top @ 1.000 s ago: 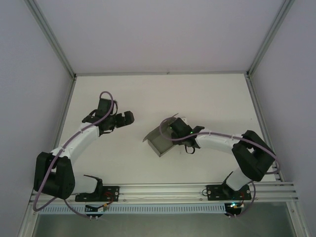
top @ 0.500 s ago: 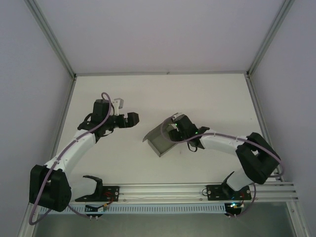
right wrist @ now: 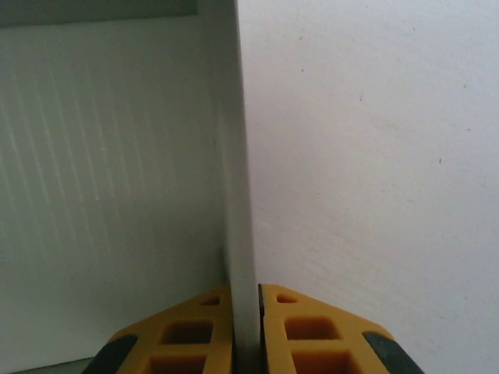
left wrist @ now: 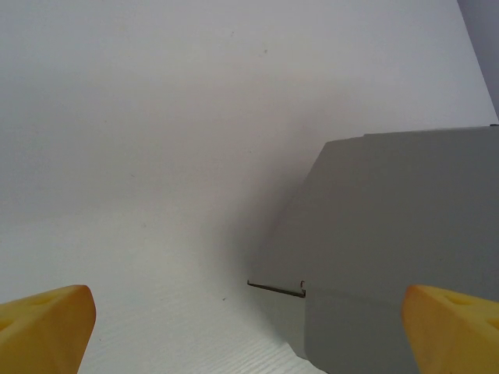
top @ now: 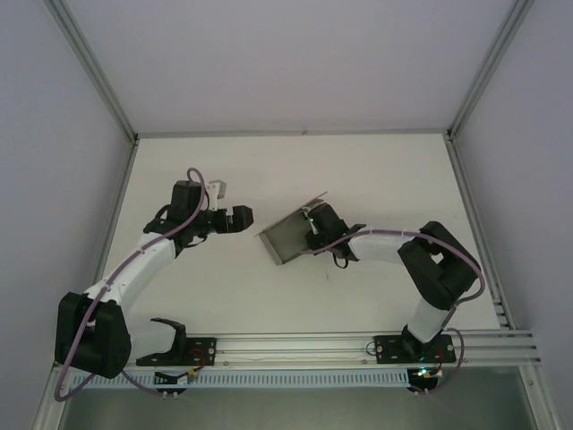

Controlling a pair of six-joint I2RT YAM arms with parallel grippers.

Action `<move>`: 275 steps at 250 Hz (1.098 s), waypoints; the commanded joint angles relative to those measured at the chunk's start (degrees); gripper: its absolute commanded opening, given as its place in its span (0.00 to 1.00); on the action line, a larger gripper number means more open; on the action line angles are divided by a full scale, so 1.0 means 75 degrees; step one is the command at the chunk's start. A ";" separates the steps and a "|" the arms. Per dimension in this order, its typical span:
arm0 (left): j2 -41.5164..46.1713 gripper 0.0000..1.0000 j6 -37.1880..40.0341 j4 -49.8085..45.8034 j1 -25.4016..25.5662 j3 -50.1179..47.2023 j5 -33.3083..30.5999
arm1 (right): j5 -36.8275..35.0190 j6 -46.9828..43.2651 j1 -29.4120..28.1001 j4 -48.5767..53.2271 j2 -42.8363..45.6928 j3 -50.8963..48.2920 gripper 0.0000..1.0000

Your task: Assemble paper box

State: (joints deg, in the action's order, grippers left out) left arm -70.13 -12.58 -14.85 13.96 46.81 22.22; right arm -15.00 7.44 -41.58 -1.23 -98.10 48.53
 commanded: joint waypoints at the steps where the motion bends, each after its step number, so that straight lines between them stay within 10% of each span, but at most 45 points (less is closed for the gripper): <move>1: -0.0024 1.00 -0.0010 0.0038 -0.0052 0.0101 0.0054 | -0.0214 0.0778 -0.0022 0.0951 -0.0032 0.0240 0.10; 135: -0.0783 1.00 -0.0265 0.0308 -0.0052 0.0266 -0.0146 | -0.0214 0.4457 -0.0528 0.5516 0.0388 0.1337 0.14; 275: -0.1175 1.00 -0.0008 0.0633 -0.0044 0.0374 0.0517 | -0.1718 0.5748 -0.0971 0.5261 0.0864 0.1338 0.48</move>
State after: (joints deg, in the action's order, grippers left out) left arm -78.41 -13.82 -11.84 13.96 47.86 23.62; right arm -24.71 49.21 -48.49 39.70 -96.36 59.70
